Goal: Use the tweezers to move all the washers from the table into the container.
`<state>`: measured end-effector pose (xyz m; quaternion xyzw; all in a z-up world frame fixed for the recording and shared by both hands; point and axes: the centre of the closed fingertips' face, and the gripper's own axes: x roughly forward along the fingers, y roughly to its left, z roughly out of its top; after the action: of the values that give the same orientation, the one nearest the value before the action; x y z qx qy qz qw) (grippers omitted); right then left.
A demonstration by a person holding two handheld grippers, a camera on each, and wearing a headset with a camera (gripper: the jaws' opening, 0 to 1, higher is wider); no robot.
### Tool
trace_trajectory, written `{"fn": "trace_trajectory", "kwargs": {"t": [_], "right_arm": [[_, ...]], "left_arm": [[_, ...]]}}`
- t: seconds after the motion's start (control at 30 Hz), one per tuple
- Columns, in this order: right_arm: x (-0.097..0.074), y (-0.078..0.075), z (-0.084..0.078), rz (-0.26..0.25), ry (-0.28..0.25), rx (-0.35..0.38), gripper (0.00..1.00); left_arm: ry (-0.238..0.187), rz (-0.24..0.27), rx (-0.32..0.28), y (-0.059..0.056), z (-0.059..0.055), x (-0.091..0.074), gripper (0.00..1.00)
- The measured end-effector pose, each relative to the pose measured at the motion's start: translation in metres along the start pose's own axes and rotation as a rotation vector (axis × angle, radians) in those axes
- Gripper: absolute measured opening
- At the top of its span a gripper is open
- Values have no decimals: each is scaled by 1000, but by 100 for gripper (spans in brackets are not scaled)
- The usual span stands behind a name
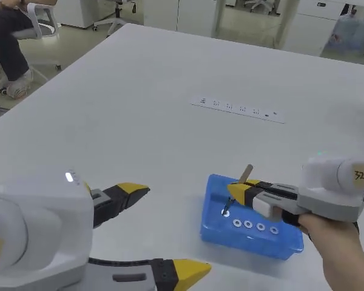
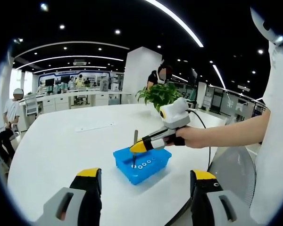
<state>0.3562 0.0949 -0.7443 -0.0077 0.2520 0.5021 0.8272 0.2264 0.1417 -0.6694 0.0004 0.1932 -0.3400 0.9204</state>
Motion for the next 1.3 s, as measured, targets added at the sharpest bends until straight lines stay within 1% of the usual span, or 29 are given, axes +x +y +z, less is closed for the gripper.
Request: {"fn": "trace_trajectory", "kwargs": {"t": [0.1,0.33,0.47,0.57,0.67,0.77,0.9,1.0,1.1,1.13,1.17,1.23,1.27,1.3], "right_arm": [[2,-3,-5,1,9,2,2],[6,-5,-16,-1,41,-9,2],[7,-4,-16,-2,36,-15,2],[7,-4,-16,-11,34,-33,2],[5,-4,-16,-9,32,-35,3],[1,-3,-11,-15,11,-35,3],[-12,2,2,-24,-29,-24,3],[-30,12,16,-25,-88,-28,3],[-47,21,23,-19,-131,-16,3],[-52,24,23,-14,-138,-13,3],[-58,31,22,-3,-139,-14,3],[-65,37,17,7,-137,-20,3],[-71,42,13,18,-132,-20,3],[-74,45,9,26,-132,-14,3]], "left_arm": [[1,-3,0,1,-1,0,77],[1,-3,-3,3,-2,0,77],[4,-3,-5,4,-3,0,76],[10,-7,-2,4,-3,0,76],[9,-9,2,4,-2,0,75],[5,-10,3,3,0,1,75],[8,-17,9,1,0,2,75],[11,-30,17,-2,1,3,72],[15,-54,24,-9,1,6,69],[16,-59,28,-10,2,7,67],[18,-68,33,-13,2,9,67],[17,-92,27,-18,3,11,64],[8,-121,18,-23,5,13,63],[4,-139,14,-27,6,14,61]]}}
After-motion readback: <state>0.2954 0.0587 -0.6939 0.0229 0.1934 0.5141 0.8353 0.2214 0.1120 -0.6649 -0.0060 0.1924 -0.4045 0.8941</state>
